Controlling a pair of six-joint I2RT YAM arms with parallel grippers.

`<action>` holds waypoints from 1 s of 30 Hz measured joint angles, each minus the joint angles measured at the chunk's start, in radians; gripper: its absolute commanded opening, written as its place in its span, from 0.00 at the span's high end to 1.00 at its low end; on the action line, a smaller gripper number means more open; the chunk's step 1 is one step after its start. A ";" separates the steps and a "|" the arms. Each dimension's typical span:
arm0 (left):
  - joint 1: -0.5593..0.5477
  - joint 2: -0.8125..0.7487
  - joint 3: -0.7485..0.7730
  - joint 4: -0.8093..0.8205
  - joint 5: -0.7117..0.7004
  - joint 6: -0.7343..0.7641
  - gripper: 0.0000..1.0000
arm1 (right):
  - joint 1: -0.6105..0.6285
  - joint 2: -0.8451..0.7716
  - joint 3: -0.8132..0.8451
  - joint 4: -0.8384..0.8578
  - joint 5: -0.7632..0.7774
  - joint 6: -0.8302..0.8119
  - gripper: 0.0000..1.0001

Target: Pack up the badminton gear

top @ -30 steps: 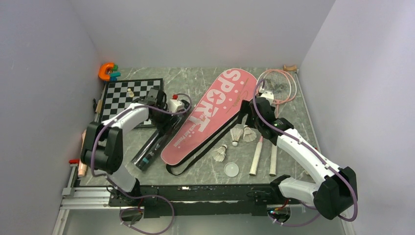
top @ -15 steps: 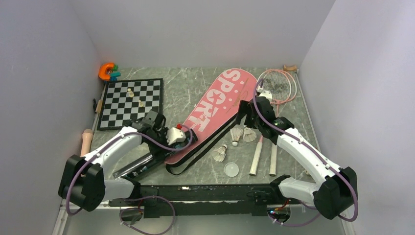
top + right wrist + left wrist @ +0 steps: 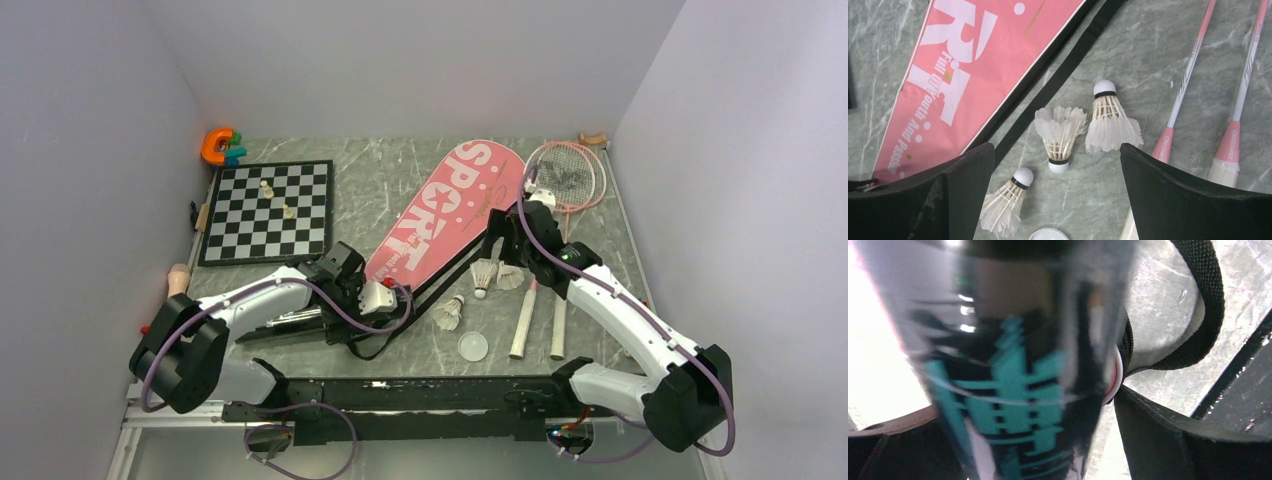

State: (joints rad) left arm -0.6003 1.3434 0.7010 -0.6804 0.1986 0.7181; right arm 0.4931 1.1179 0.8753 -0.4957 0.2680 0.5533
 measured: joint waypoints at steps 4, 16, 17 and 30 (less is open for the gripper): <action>-0.008 0.002 -0.003 0.016 -0.014 -0.006 0.22 | 0.019 -0.013 -0.013 -0.015 0.001 0.005 0.00; -0.012 -0.095 -0.005 -0.030 -0.018 -0.031 0.54 | 0.113 -0.030 -0.019 -0.051 0.043 0.015 0.02; -0.012 -0.112 -0.005 -0.038 -0.020 -0.031 0.54 | 0.124 -0.033 -0.019 -0.055 0.048 0.016 0.02; 0.021 -0.308 0.061 -0.230 -0.013 -0.083 0.61 | 0.430 -0.095 -0.081 -0.095 0.178 0.103 0.08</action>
State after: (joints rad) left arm -0.5797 1.0351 0.7624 -0.9108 0.1860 0.6353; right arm 0.9234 1.0225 0.7944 -0.5907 0.4458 0.6563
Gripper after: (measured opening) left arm 0.710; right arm 0.943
